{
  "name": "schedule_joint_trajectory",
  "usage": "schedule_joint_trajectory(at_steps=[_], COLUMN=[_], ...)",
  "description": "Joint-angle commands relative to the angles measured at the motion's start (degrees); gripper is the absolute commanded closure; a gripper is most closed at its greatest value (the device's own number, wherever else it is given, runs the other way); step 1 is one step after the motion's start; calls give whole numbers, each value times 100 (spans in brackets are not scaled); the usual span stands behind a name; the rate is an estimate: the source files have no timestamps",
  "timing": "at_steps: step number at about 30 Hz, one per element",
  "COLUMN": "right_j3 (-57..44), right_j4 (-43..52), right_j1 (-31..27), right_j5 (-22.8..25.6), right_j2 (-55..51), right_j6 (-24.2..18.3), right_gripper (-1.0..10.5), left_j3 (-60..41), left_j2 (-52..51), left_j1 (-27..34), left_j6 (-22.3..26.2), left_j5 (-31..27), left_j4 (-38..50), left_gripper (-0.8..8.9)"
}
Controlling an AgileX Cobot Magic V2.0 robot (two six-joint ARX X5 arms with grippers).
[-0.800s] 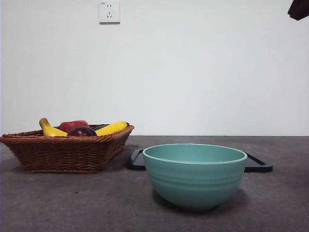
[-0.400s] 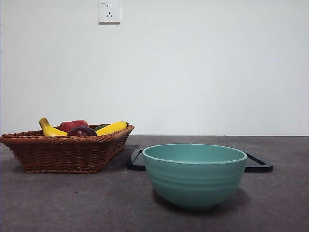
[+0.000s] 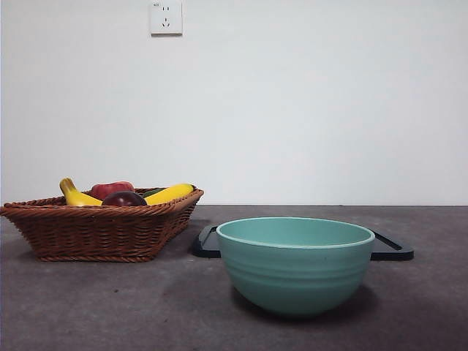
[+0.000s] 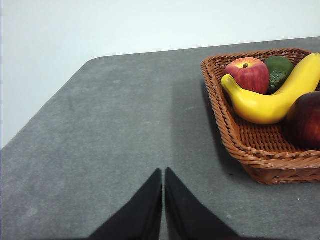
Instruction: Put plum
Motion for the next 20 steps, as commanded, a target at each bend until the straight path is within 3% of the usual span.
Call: schedule_joint_trajectory(at_steps=[1,13,20], right_j3=[-518,-1576,-1593], right_j4=[273,286,-127], right_j1=[-4,-4,-15], right_j5=[164,848,892], right_j2=[-398,-1283,-1303], right_j6=[-37,205,247], right_gripper=[941,941,941], left_j3=[-120,-120,-120], left_j2=[-13,-11,-11], left_j1=[17,17,17], left_j6=[-15,-15,-15], left_j5=[-15,-15,-15], left_j4=[-39,-39,-39], left_gripper=[807,807,807])
